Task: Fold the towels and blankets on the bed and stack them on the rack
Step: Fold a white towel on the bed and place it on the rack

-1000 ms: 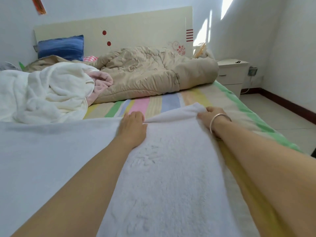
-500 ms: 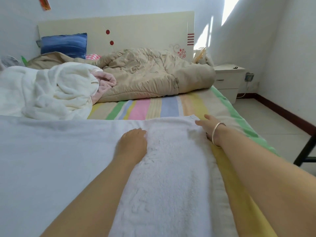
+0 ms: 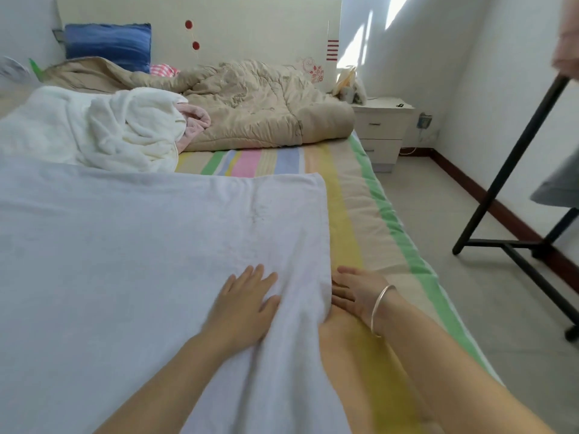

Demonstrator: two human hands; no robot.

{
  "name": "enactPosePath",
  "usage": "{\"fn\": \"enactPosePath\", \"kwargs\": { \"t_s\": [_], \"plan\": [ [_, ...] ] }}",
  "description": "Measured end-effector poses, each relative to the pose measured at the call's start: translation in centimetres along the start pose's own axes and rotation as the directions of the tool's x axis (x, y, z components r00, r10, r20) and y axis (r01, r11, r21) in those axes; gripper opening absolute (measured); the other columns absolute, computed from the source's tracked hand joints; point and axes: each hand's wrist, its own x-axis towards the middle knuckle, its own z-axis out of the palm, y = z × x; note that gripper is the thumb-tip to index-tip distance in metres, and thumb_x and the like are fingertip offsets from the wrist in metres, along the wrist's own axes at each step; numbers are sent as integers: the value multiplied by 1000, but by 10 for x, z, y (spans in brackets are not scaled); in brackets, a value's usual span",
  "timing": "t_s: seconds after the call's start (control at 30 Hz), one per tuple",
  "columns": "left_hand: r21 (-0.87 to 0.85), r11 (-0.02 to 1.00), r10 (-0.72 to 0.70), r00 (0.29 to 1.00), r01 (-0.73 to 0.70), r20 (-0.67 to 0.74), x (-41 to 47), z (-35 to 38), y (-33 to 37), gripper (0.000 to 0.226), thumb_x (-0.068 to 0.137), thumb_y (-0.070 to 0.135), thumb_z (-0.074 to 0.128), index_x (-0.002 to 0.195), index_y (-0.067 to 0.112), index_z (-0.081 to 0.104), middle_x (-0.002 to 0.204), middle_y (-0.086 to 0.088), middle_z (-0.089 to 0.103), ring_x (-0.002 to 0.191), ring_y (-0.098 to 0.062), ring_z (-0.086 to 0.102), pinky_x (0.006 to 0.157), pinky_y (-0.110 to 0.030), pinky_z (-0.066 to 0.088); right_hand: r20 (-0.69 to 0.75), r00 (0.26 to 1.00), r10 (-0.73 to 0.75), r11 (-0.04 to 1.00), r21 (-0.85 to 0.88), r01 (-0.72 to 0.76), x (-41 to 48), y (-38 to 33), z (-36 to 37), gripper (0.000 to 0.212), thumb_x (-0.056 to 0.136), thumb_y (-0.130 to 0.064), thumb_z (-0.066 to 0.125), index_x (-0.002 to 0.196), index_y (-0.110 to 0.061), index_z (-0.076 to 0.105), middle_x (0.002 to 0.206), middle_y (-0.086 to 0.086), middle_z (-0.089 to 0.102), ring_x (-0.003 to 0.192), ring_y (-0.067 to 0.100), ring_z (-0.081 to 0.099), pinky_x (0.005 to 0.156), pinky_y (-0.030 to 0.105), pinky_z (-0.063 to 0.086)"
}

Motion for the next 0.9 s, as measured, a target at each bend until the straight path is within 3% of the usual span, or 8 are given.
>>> {"fn": "enactPosePath", "kwargs": {
  "t_s": [0.1,0.2,0.27,0.37,0.47,0.63,0.8,0.9],
  "plan": [
    [-31,998,45,997,-47,-55,-53,17,26,89,73,58,-9,154,34,20,162,12,11,149,-5,4,120,-28,-3,21,999,49,995,-89,-47,-49,20,-7,29,94,3,54,123,5,51,88,16,67,75,24,65,61,27,58],
    [-171,982,56,986,-83,-155,-95,22,41,53,100,41,21,151,29,30,159,12,24,147,-4,15,120,-24,5,39,997,62,973,-227,-52,-81,42,-10,18,96,-6,54,112,2,58,84,14,68,70,22,66,59,25,59],
    [-263,957,53,963,-125,-263,-123,23,48,45,102,28,40,146,27,40,153,12,36,142,-3,28,117,-19,15,32,999,36,934,-357,-22,-96,55,-8,21,96,-15,57,112,-2,63,86,11,68,67,20,65,54,24,56],
    [-277,939,75,908,-203,-411,-166,23,66,37,91,30,48,127,31,55,132,18,50,124,-3,44,104,-14,30,-25,1000,-5,857,-515,-9,-103,69,-4,22,94,-30,59,99,-11,69,95,12,69,81,28,66,70,34,55],
    [-181,944,154,852,-277,-500,-200,21,88,14,83,40,48,94,33,54,94,21,52,89,-2,49,76,-16,40,-96,994,-54,881,-474,2,-103,76,-5,21,89,-29,63,91,-10,69,92,13,68,80,29,64,73,34,53],
    [-239,956,81,938,-168,-336,-236,27,102,24,88,51,54,77,31,45,68,13,54,68,-4,51,60,-15,37,-296,911,-287,802,-595,59,-122,74,-35,21,86,-28,64,68,-20,57,74,1,61,76,26,57,72,29,45],
    [-308,940,63,964,-144,-258,-272,41,105,29,83,61,55,80,33,49,71,15,57,73,-2,55,58,-13,36,-199,967,-161,781,-625,1,-131,78,-46,30,86,-37,62,75,-9,64,87,12,73,83,33,70,82,41,57],
    [-274,949,82,959,-159,-272,-286,41,103,36,75,70,54,89,39,43,83,18,53,72,-1,52,60,-13,38,-135,989,-58,866,-499,-17,-160,87,-47,36,90,-37,62,87,-1,65,78,14,69,70,29,69,66,39,60]
  ]
}}
